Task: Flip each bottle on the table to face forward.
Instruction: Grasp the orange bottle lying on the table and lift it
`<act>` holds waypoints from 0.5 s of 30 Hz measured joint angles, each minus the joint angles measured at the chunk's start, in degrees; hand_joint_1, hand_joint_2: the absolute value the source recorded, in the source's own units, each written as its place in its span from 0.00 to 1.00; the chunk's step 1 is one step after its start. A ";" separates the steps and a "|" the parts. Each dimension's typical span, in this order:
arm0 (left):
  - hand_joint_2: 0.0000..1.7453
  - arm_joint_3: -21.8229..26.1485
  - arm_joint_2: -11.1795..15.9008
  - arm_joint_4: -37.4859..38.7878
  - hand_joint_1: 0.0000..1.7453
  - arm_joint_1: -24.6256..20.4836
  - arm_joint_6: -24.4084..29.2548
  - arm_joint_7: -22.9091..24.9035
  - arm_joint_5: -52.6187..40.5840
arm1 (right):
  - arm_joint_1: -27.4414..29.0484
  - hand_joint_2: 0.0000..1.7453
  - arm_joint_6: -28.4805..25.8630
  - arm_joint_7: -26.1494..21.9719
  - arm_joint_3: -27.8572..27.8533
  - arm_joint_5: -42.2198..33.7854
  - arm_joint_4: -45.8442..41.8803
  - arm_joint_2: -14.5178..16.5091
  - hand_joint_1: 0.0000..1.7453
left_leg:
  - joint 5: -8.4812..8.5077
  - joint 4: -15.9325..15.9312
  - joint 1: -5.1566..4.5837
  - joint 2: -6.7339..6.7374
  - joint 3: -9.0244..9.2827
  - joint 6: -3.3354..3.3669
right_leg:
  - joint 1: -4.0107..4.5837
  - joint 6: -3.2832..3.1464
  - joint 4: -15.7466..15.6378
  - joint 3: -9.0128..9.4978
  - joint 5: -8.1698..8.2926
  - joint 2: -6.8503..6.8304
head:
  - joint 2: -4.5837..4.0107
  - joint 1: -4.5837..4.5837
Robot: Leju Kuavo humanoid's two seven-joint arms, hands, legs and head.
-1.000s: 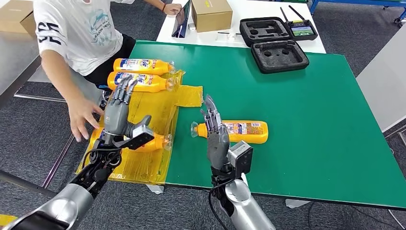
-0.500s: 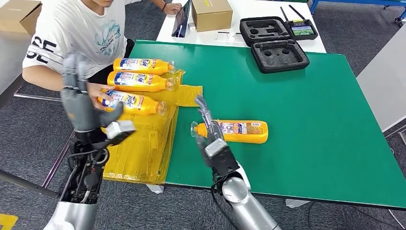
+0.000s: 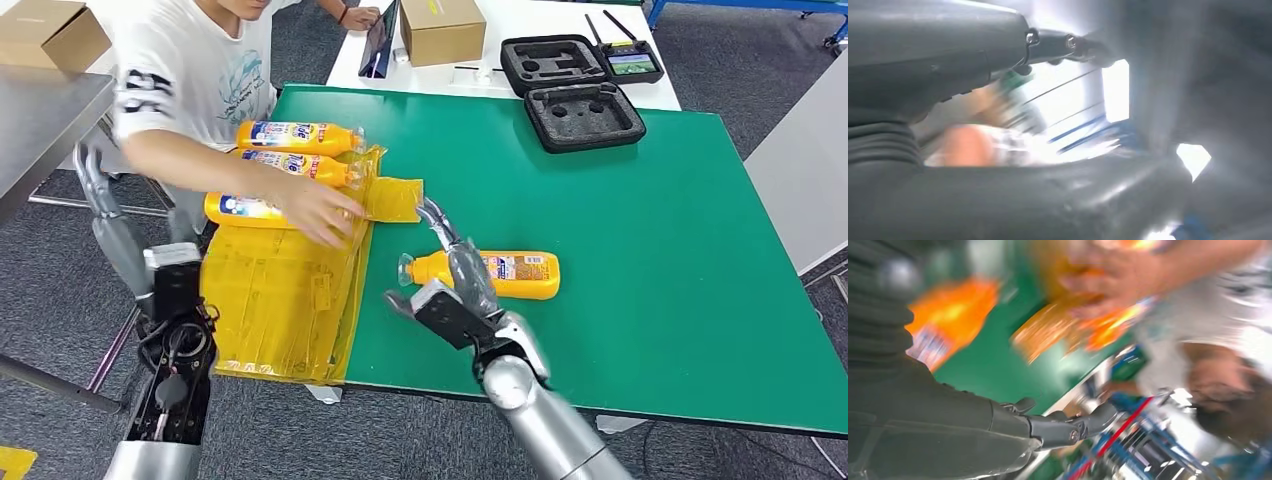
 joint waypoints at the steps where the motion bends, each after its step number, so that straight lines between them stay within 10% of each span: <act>1: 1.00 -0.56 0.44 0.57 0.00 1.09 0.00 0.00 3.07 | -1.18 1.00 -0.14 0.88 -0.71 2.60 1.59 -0.79 0.00 | 0.00 0.00 0.00 0.00 0.00 0.00 | 0.00 0.00 0.00 0.00 0.00 0.00 | 0.00 -0.01; 15: 1.00 -9.50 6.16 5.97 0.00 7.19 -0.53 -0.26 17.70 | -19.47 1.00 3.53 6.31 -4.57 15.20 31.27 -4.69 0.00 | 0.03 0.02 -0.03 -0.01 -0.01 0.03 | -0.03 0.02 0.02 0.00 0.02 0.00 | -0.01 -0.01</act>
